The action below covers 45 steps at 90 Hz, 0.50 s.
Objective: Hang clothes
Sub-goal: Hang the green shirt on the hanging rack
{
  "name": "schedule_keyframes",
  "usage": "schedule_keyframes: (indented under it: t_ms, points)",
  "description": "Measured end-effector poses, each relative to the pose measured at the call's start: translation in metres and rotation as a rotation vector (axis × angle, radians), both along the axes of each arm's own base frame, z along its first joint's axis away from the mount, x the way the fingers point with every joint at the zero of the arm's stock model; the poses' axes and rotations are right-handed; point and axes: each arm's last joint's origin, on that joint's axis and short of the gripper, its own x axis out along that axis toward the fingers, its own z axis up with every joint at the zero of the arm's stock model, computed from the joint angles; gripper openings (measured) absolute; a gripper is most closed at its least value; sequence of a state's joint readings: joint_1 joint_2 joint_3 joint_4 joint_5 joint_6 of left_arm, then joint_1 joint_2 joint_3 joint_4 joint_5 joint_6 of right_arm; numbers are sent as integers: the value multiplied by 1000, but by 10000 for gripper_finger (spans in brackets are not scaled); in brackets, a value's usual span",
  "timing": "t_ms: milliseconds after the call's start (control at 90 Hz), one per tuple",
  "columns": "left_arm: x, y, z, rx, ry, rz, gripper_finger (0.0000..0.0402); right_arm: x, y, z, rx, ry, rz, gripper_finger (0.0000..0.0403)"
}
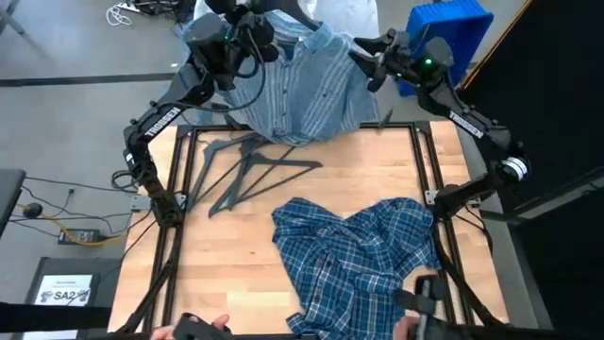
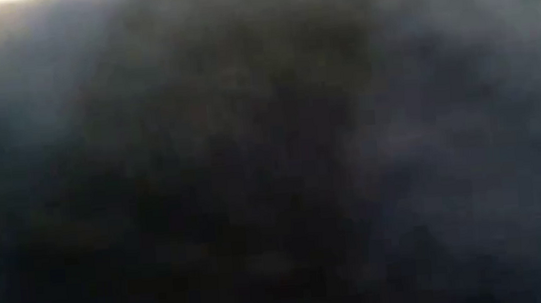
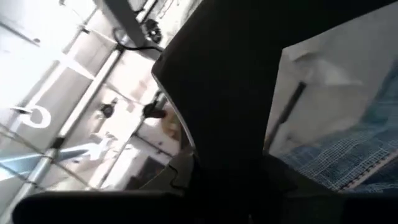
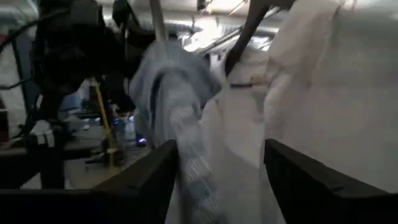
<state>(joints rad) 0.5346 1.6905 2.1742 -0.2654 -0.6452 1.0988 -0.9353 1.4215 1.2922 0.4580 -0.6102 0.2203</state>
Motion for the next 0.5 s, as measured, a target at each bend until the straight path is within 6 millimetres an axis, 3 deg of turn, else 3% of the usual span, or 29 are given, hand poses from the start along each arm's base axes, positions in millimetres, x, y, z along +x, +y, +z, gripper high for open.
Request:
schedule_keyframes:
  t_ms: [233,500]
  points:
    - [3,1,-4,-21,12,-14,70,12,-4,-5,-31,-28,74,201]
    - [5,-1,-8,-54,17,-29,70,13,-3,-7,-17,-11,134,93]
